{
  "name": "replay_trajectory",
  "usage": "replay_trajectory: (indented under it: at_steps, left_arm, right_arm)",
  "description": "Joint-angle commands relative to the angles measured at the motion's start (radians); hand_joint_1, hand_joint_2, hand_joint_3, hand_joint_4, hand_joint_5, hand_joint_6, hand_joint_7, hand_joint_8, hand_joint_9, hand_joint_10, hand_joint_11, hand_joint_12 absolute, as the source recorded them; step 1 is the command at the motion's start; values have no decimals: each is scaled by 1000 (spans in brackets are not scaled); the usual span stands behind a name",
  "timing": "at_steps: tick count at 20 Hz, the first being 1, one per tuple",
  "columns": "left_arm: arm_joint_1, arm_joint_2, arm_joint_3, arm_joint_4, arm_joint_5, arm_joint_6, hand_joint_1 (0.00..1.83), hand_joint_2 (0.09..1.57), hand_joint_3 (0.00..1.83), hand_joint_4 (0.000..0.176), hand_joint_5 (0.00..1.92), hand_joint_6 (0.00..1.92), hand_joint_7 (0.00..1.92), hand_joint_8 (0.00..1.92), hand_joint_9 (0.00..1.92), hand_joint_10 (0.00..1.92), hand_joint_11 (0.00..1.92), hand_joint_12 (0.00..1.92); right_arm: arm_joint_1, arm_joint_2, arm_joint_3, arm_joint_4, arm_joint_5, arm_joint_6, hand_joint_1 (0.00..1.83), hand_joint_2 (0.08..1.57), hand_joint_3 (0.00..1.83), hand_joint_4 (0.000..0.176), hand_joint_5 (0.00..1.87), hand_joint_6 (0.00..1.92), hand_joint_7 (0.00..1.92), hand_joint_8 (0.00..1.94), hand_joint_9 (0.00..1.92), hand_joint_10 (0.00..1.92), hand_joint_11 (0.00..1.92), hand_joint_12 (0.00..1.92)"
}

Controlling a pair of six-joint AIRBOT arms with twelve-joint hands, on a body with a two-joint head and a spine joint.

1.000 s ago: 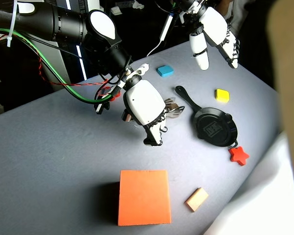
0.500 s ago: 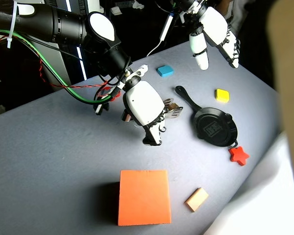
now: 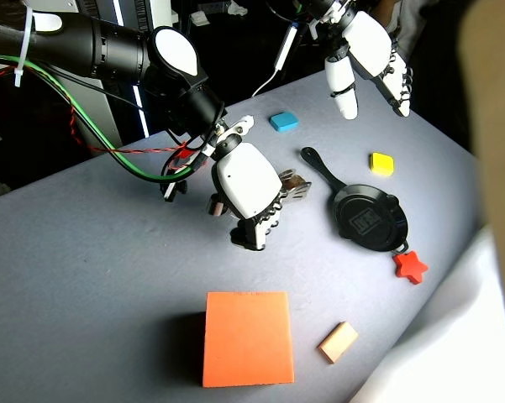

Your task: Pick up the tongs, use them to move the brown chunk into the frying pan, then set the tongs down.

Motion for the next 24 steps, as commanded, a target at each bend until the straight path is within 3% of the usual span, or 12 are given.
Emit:
replay_trajectory:
  at_steps: [1, 2, 3, 4, 5, 8, 12, 18, 22, 23, 24]
  left_arm:
    - [-8, 4, 2, 84, -56, 6, 93, 1337, 2, 0, 64, 3, 115, 2, 133, 2, 0, 650]
    - [-8, 4, 3, 84, -53, 6, 89, 1339, 3, 0, 56, 0, 115, 2, 130, 0, 0, 650]
    - [-8, 4, 4, 84, -50, 6, 111, 1337, 1, 0, 60, 2, 123, 4, 137, 3, 0, 644]
    - [-8, 4, 5, 85, -48, 6, 147, 1327, 0, 0, 83, 7, 144, 6, 154, 7, 0, 683]
    - [-8, 4, 5, 85, -48, 6, 131, 1328, 0, 0, 77, 3, 149, 6, 159, 7, 0, 695]
    - [-8, 3, 5, 86, -47, 6, 143, 1330, 0, 0, 76, 4, 142, 4, 147, 5, 0, 683]
    - [-8, 3, 6, 86, -47, 6, 106, 1319, 0, 0, 62, 2, 143, 1, 156, 1, 0, 737]
    - [-8, 3, 5, 87, -47, 6, 87, 1327, 0, 0, 63, 3, 132, 1, 153, 3, 0, 679]
    - [-8, 2, 5, 87, -47, 6, 75, 1332, 2, 0, 70, 4, 134, 2, 160, 3, 0, 724]
    - [-8, 2, 5, 87, -47, 6, 72, 1329, 0, 0, 76, 5, 135, 2, 155, 1, 0, 724]
    - [-8, 1, 5, 87, -48, 5, 73, 1327, 0, 0, 78, 6, 136, 2, 155, 1, 0, 724]
  right_arm:
    - [1, 8, -11, -65, -14, -1, 730, 1292, 45, 0, 981, 1150, 1333, 871, 1294, 1226, 1053, 1843]
    - [-1, 13, -19, -65, -14, -6, 538, 1384, 50, 0, 1169, 1470, 1468, 1405, 1455, 1663, 1327, 1905]
    - [-3, 22, -31, -65, -14, -12, 524, 1442, 37, 119, 1333, 1723, 1601, 1739, 1664, 1869, 1615, 1918]
    - [-4, 31, -41, -65, -14, -18, 558, 1477, 31, 165, 1381, 1857, 1632, 1869, 1736, 1911, 1736, 1920]
    - [-4, 37, -49, -65, -14, -22, 702, 1470, 16, 174, 1409, 1908, 1630, 1908, 1753, 1919, 1772, 1921]
    - [-2, 53, -68, -64, -19, -27, 890, 1463, 0, 176, 1401, 1920, 1604, 1938, 1738, 1921, 1753, 1921]
    - [10, 72, -96, -64, -20, -43, 896, 1473, 2, 176, 1386, 1921, 1596, 1941, 1722, 1921, 1723, 1921]
    - [107, 108, -100, -65, 30, -44, 931, 1459, 0, 176, 1366, 1921, 1584, 1941, 1714, 1921, 1713, 1921]
    - [161, 84, 17, -65, 182, -50, 933, 1448, 0, 176, 1372, 1921, 1601, 1941, 1723, 1921, 1732, 1921]
    - [168, 69, 62, -67, 227, -50, 908, 1460, 0, 176, 1364, 1921, 1594, 1941, 1719, 1921, 1731, 1921]
    - [166, 36, 153, -127, 340, -32, 902, 1462, 1, 176, 1363, 1921, 1593, 1941, 1719, 1921, 1731, 1921]
